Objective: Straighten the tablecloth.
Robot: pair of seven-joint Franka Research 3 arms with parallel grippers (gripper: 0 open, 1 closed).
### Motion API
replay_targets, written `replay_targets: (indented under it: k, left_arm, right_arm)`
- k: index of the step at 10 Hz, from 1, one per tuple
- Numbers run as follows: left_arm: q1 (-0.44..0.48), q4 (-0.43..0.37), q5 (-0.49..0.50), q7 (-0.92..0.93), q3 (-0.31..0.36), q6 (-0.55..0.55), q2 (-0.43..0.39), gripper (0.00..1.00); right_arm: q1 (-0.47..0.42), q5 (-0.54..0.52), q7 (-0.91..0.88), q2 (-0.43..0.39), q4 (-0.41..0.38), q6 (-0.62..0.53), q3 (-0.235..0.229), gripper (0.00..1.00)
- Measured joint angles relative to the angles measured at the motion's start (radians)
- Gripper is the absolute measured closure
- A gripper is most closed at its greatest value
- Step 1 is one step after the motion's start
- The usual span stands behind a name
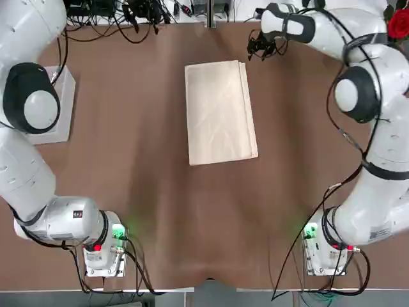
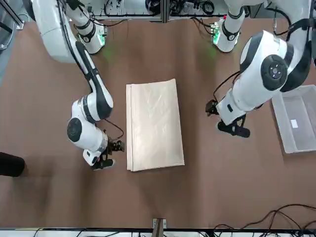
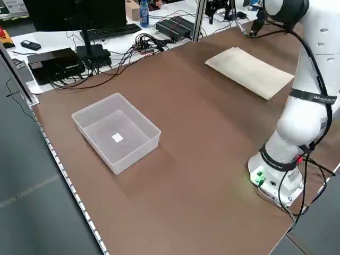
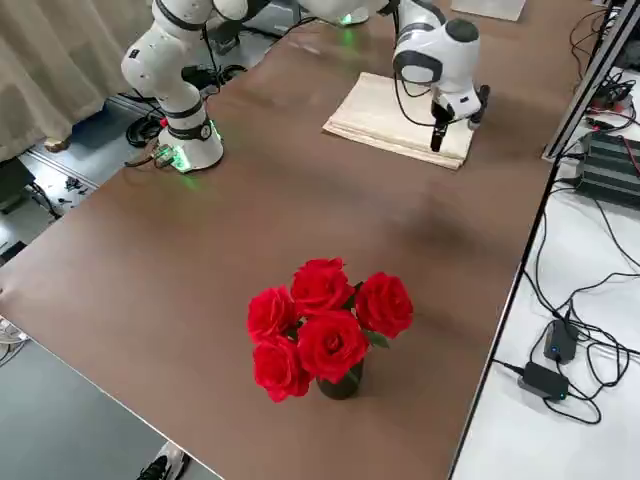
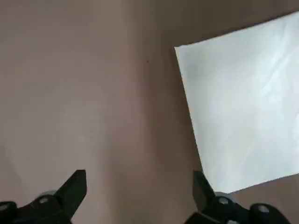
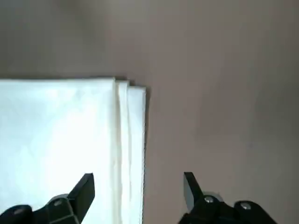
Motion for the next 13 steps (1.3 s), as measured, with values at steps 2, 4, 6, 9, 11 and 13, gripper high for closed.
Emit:
replay_targets:
  k: [2, 4, 6, 9, 11, 13]
  left_arm:
    - [0.085, 0.000, 0.000, 0.007, 0.001, 0.006, -0.042, 0.00]
    - [0.095, -0.009, 0.000, 0.010, 0.047, 0.006, -0.092, 0.00]
    - [0.021, -0.059, -0.003, 0.010, 0.160, 0.004, -0.175, 0.00]
    - [-0.070, -0.182, -0.032, 0.037, 0.323, 0.000, -0.327, 0.00]
    - [-0.074, -0.247, -0.033, 0.077, 0.352, -0.013, -0.382, 0.00]
    - [-0.075, -0.260, -0.035, 0.091, 0.372, -0.021, -0.387, 0.00]
  right_arm:
    - [-0.184, 0.056, -0.089, -0.008, -0.126, 0.077, 0.172, 0.15]
    - [-0.255, 0.065, -0.104, -0.008, -0.246, 0.218, 0.255, 0.15]
    - [-0.255, 0.096, -0.104, -0.008, -0.302, 0.274, 0.282, 0.15]
    - [-0.256, 0.163, -0.104, -0.007, -0.340, 0.275, 0.285, 0.15]
    - [-0.256, 0.204, -0.104, -0.005, -0.357, 0.275, 0.286, 0.15]
    - [-0.257, 0.226, -0.106, 0.011, -0.362, 0.275, 0.284, 0.15]
